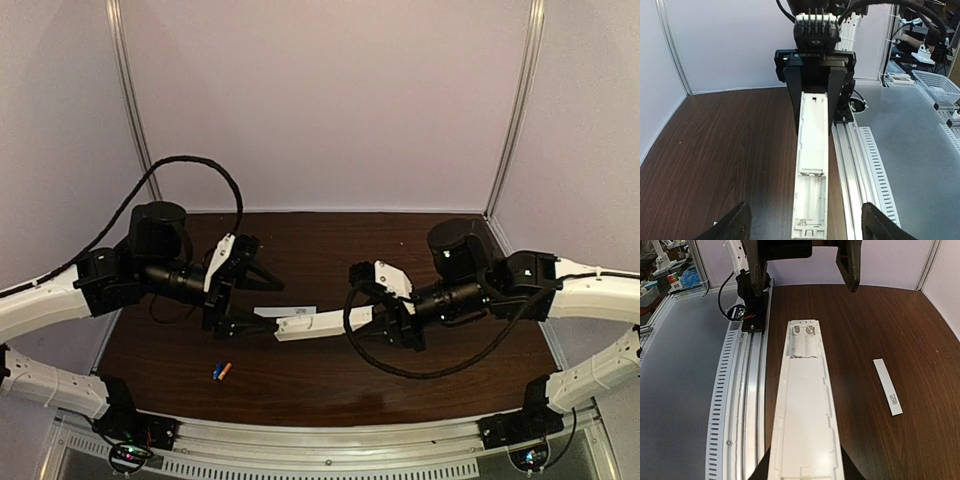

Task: Load the batteries into the remote control
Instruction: Pass from the right arm to the left, then pass from the left arm to the right

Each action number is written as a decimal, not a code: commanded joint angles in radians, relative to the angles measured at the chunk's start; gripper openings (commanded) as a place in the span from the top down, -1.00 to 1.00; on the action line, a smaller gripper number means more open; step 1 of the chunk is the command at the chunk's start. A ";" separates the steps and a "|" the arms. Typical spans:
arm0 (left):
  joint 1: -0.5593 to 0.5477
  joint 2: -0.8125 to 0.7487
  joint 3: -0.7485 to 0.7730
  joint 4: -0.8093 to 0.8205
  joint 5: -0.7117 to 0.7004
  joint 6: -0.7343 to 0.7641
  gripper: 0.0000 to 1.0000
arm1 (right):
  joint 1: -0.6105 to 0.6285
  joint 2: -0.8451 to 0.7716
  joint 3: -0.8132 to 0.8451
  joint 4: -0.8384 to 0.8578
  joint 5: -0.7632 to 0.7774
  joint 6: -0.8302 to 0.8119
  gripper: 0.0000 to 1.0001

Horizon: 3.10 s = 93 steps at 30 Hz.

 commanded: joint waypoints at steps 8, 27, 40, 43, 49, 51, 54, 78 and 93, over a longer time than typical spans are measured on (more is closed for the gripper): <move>-0.108 0.114 0.048 -0.037 -0.081 0.098 -0.28 | -0.002 0.019 0.052 0.012 -0.044 0.001 1.00; -0.132 0.134 0.054 0.027 -0.282 0.057 0.82 | -0.039 -0.056 -0.016 0.147 0.062 0.160 -0.35; -0.132 0.145 -0.046 0.399 -0.610 -0.127 0.98 | -0.196 -0.147 -0.185 0.503 0.266 0.798 -0.99; -0.132 0.154 -0.038 0.401 -0.646 -0.127 1.00 | -0.196 -0.095 -0.189 0.560 0.274 0.933 -0.88; -0.132 0.171 -0.027 0.386 -0.698 -0.157 1.00 | -0.184 -0.026 -0.205 0.707 0.272 1.057 -0.78; -0.132 0.178 -0.021 0.375 -0.697 -0.159 1.00 | -0.180 -0.001 -0.181 0.692 0.279 1.056 -0.77; -0.133 0.186 -0.020 0.380 -0.687 -0.164 1.00 | -0.180 0.040 -0.173 0.732 0.269 1.070 -0.75; -0.148 0.211 -0.010 0.365 -0.672 -0.143 1.00 | -0.179 0.158 -0.140 0.824 0.270 1.190 0.24; -0.154 0.126 -0.008 0.215 -0.747 -0.241 -0.41 | -0.237 0.112 -0.205 0.807 0.273 1.199 1.00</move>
